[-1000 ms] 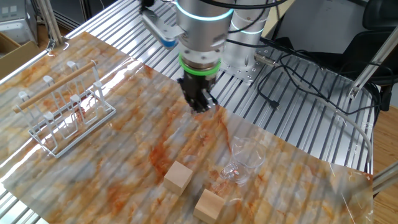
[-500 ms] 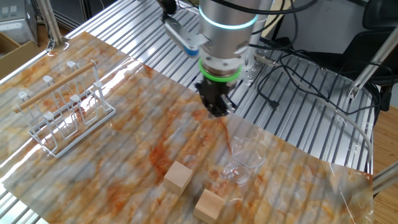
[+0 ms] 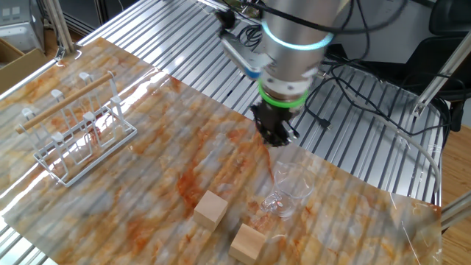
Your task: Put the cup on the cup rack
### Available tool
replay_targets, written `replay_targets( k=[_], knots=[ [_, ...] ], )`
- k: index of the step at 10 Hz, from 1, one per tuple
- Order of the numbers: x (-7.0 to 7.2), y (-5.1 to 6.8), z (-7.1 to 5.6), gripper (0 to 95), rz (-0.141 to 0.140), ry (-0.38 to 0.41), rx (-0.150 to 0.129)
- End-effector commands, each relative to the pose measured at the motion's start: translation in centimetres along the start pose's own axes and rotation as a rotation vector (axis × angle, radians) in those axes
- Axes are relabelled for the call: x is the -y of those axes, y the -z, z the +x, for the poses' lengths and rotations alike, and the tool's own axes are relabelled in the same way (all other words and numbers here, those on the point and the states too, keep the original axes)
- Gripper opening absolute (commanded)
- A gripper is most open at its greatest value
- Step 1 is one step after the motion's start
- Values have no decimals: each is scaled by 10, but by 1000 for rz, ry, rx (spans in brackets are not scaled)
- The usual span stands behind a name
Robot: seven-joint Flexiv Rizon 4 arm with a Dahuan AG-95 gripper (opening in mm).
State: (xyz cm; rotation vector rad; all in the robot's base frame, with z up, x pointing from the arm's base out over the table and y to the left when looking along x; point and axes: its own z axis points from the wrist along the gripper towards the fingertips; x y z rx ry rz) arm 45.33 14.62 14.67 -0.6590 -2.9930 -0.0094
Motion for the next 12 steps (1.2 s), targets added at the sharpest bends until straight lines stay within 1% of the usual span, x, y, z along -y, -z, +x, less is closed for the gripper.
replay_targets(
  k=[1,3,5,6,8,9,10,11,12],
  knots=[
    [0,1,-1,380,-1,3,-5],
    [0,1,-1,380,4,2,-3],
    [-1,2,-2,380,19,5,4],
    [-1,2,-3,380,18,-1,0],
    [-1,2,-3,380,27,-2,6],
    [-1,2,-3,190,24,6,7],
    [-1,2,-3,190,26,34,9],
    [-1,2,-3,0,30,40,22],
    [-1,2,-3,0,50,47,28]
  ],
)
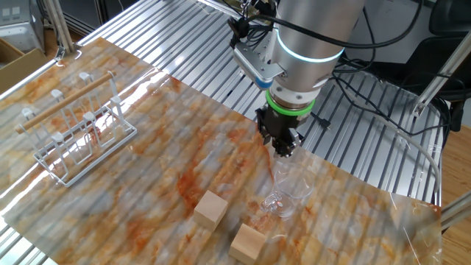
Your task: Put the cup on the cup rack
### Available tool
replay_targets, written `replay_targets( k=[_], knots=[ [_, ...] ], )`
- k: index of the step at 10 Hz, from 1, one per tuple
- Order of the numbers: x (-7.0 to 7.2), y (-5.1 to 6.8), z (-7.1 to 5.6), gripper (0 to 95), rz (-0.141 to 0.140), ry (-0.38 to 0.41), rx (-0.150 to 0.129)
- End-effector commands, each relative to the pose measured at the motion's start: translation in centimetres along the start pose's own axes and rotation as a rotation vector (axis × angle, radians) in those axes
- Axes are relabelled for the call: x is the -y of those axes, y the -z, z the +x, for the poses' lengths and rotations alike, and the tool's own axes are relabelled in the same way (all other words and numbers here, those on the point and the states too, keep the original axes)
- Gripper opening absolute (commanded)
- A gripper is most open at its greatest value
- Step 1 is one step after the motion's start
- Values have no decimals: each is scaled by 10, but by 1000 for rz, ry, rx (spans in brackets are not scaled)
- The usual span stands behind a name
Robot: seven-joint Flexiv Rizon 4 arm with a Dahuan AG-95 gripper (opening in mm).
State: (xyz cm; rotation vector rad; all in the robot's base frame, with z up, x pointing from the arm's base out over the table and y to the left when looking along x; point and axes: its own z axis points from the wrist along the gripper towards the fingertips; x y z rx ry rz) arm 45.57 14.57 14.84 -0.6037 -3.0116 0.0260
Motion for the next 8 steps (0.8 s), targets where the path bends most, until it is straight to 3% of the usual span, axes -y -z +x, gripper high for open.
replay_targets(
  k=[1,3,4,6,8],
  knots=[
    [0,0,0,0,45,26,20],
    [0,0,0,0,43,88,20],
    [0,0,0,0,19,144,12],
    [0,0,0,0,35,207,20],
    [0,0,0,0,39,216,27]
  ],
)
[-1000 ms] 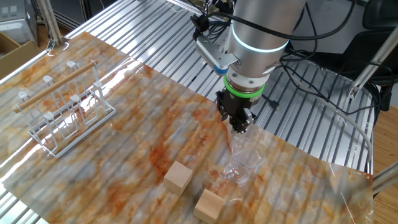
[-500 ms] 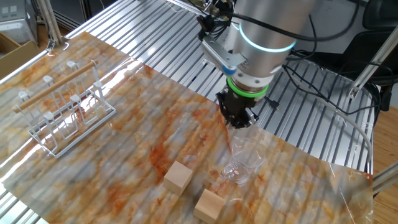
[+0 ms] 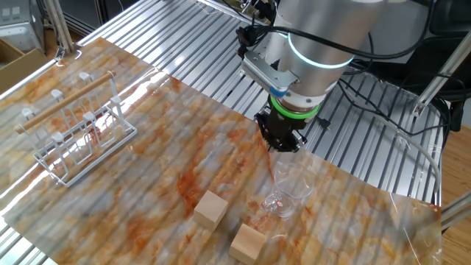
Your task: Put the cup on the cup rack
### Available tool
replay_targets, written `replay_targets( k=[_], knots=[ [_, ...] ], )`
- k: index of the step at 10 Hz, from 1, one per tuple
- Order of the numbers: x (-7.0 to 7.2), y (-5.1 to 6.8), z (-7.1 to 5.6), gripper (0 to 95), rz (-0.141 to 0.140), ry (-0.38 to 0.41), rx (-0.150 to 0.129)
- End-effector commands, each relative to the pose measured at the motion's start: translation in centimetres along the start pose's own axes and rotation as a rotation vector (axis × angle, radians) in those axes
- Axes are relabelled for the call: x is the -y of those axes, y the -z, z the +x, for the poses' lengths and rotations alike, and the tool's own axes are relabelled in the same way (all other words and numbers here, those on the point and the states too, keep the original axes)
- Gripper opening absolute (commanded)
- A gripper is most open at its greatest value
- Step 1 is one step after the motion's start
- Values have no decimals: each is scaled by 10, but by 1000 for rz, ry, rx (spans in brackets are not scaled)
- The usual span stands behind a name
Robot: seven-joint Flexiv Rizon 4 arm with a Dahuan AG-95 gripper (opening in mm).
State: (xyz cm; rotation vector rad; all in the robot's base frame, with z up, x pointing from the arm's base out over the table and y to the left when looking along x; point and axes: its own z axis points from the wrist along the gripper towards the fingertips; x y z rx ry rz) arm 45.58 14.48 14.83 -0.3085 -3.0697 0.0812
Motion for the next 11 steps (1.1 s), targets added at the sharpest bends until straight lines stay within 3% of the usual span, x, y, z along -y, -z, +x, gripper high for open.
replay_targets(
  k=[1,6,8,10,11],
  knots=[
    [-1,0,0,0,14,3,1],
    [-2,0,0,0,-11,-55,-27],
    [-14,3,2,0,-40,-78,-34],
    [-36,5,5,0,-67,-124,-42],
    [-45,4,6,190,-67,-138,-42]
  ],
)
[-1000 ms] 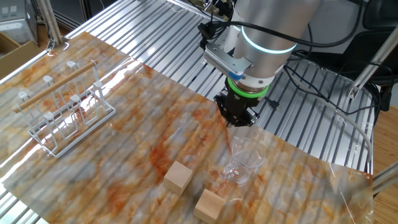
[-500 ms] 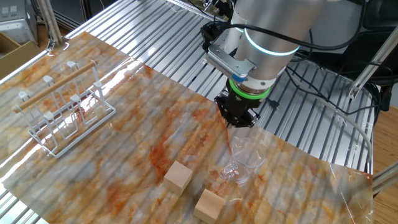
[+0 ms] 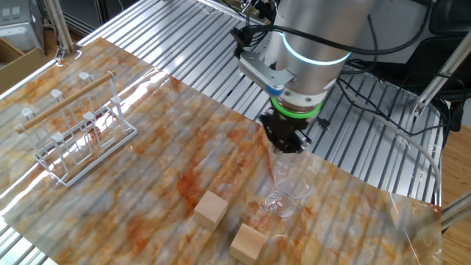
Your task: Put the cup on the cup rack
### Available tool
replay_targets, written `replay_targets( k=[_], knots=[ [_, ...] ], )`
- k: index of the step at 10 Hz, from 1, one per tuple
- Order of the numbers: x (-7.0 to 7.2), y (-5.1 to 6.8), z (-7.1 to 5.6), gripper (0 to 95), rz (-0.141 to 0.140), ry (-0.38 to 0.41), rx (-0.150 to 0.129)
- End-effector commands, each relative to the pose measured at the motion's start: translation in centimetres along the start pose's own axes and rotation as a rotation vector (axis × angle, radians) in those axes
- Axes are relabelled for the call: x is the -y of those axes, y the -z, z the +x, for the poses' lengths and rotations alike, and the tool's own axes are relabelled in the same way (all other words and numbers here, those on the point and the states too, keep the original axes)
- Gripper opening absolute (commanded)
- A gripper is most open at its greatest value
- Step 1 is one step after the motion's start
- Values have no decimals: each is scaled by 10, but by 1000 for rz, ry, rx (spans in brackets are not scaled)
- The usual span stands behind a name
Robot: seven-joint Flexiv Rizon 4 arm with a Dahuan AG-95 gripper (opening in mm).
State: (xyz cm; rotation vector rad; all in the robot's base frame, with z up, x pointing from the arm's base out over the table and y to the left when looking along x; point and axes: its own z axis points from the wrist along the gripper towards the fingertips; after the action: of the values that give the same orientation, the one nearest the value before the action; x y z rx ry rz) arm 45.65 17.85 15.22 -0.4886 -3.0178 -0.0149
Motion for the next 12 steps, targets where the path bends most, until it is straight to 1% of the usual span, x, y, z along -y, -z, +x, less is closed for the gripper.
replay_targets(
  k=[1,2,3,6,7,8,10,12],
  knots=[
    [-22,-3,4,190,-7,-39,-2],
    [-28,-3,4,190,-9,-47,-3],
    [-40,-4,6,190,-7,-65,0],
    [-61,-5,8,190,-9,-76,-1],
    [-69,-6,8,190,-9,-73,6],
    [-74,-6,6,380,-8,-68,5],
    [-86,-6,3,380,-5,-65,7],
    [-93,-8,3,380,-3,-49,7]
  ],
)
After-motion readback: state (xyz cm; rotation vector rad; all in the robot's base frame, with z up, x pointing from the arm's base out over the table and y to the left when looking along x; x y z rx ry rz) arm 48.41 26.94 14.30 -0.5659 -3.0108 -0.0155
